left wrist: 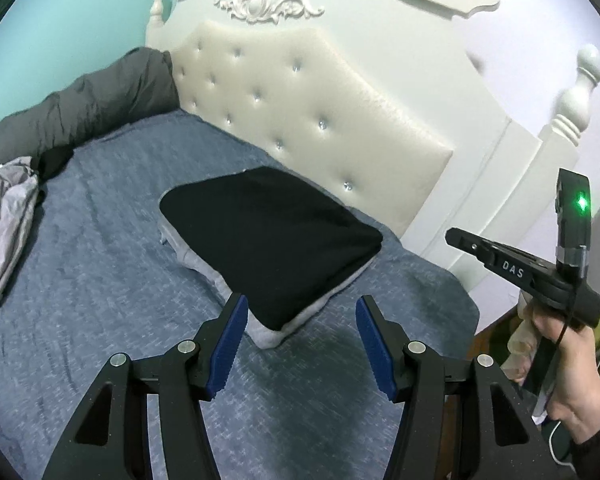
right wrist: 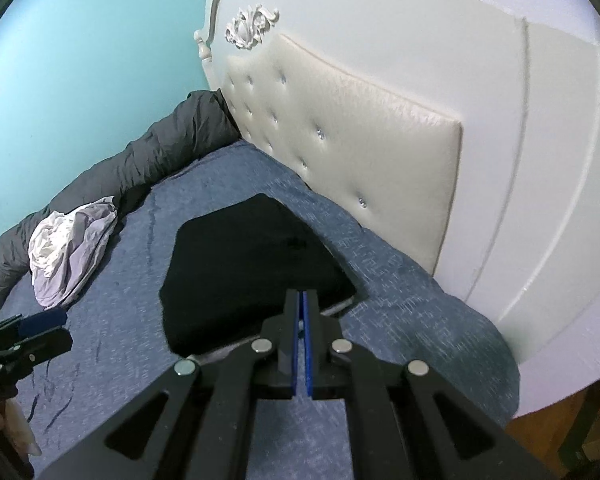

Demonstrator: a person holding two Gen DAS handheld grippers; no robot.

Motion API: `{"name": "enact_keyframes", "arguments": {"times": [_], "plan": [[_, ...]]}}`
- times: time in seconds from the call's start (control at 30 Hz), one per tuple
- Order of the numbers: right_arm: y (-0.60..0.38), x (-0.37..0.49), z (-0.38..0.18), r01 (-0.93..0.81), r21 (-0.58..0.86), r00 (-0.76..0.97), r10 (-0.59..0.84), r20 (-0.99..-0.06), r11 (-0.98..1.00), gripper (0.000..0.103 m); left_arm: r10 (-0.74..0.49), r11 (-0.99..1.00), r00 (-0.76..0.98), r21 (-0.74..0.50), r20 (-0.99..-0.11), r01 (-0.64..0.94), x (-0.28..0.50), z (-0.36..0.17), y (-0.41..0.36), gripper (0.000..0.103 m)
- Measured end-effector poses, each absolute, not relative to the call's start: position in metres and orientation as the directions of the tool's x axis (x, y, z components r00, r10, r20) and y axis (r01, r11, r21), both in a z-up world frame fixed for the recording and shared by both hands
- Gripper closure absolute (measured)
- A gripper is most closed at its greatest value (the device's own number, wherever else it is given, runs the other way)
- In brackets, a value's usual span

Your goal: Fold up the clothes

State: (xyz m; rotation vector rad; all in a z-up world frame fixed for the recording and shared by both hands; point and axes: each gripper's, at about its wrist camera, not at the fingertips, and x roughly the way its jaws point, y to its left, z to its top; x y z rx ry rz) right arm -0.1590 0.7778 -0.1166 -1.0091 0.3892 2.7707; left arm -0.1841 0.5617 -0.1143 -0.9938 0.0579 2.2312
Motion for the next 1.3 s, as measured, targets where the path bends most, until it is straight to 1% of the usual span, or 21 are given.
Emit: {"name": "enact_keyframes", "arguments": {"times": [0.1, 0.17, 0.2, 0.23, 0.3, 0.37, 0.53, 0.63, 0.73, 0.8, 0.93, 1.0, 1.03, 1.1, 1.23, 1.3], "plan": [[0.768, -0.142, -0.104, -0.246, 0.195, -0.768, 0.068, -0.637, -0.950, 0.101, 0.570, -0.771, -0.494, -0.221, -0.656, -0.597, -0.168, -0.099, 0.554, 0.041], [0.761, -0.131, -0.094, -0.246, 0.194, -0.774, 0.072, -0.630, -0.950, 0.101, 0.571, -0.775, -0.507, -0.222, -0.646, -0.592, -0.157, -0.090, 0.548, 0.035], [0.758, -0.125, -0.090, -0.245, 0.194, -0.776, 0.073, -0.626, -0.950, 0.100, 0.572, -0.777, -0.513, -0.223, -0.640, -0.589, -0.152, -0.085, 0.544, 0.030], [0.754, -0.118, -0.085, -0.246, 0.194, -0.779, 0.075, -0.622, -0.950, 0.099, 0.572, -0.778, -0.518, -0.219, -0.636, -0.589, -0.147, -0.081, 0.542, 0.028], [0.747, -0.105, -0.077, -0.253, 0.196, -0.784, 0.083, -0.615, -0.948, 0.090, 0.570, -0.779, -0.531, -0.207, -0.627, -0.592, -0.136, -0.074, 0.537, 0.028], [0.742, -0.093, -0.072, -0.257, 0.204, -0.788, 0.083, -0.610, -0.945, 0.083, 0.567, -0.780, -0.545, -0.191, -0.618, -0.595, -0.124, -0.067, 0.532, 0.027], [0.727, -0.065, -0.058, -0.259, 0.198, -0.798, 0.094, -0.595, -0.945, 0.079, 0.568, -0.784, -0.563, -0.187, -0.600, -0.592, -0.100, -0.055, 0.517, 0.018], [0.718, -0.050, -0.051, -0.257, 0.196, -0.802, 0.095, -0.590, -0.946, 0.076, 0.564, -0.789, -0.578, -0.179, -0.590, -0.587, -0.085, -0.048, 0.507, 0.015], [0.708, -0.036, -0.047, -0.256, 0.193, -0.806, 0.099, -0.583, -0.947, 0.065, 0.564, -0.792, -0.588, -0.177, -0.579, -0.585, -0.072, -0.042, 0.498, 0.011], [0.703, -0.026, -0.044, -0.256, 0.188, -0.812, 0.105, -0.574, -0.948, 0.050, 0.560, -0.794, -0.599, -0.167, -0.572, -0.584, -0.064, -0.038, 0.494, 0.008], [0.692, -0.007, -0.041, -0.280, 0.165, -0.814, 0.143, -0.563, -0.946, 0.044, 0.552, -0.801, -0.616, -0.152, -0.562, -0.579, -0.047, -0.033, 0.487, 0.004], [0.689, 0.003, -0.040, -0.295, 0.170, -0.816, 0.155, -0.556, -0.940, 0.038, 0.557, -0.799, -0.618, -0.153, -0.555, -0.582, -0.041, -0.033, 0.483, 0.000], [0.687, 0.007, -0.039, -0.303, 0.174, -0.818, 0.162, -0.551, -0.937, 0.036, 0.559, -0.798, -0.619, -0.153, -0.551, -0.583, -0.038, -0.032, 0.481, 0.000], [0.684, 0.016, -0.039, -0.322, 0.180, -0.819, 0.178, -0.546, -0.930, 0.029, 0.561, -0.795, -0.620, -0.149, -0.549, -0.587, -0.033, -0.035, 0.478, 0.000], [0.678, 0.030, -0.041, -0.339, 0.184, -0.818, 0.193, -0.541, -0.923, 0.023, 0.556, -0.800, -0.621, -0.153, -0.553, -0.580, -0.025, -0.040, 0.470, 0.000], [0.674, 0.038, -0.042, -0.338, 0.181, -0.822, 0.196, -0.535, -0.923, 0.018, 0.555, -0.800, -0.621, -0.153, -0.554, -0.580, -0.021, -0.042, 0.467, 0.000]]}}
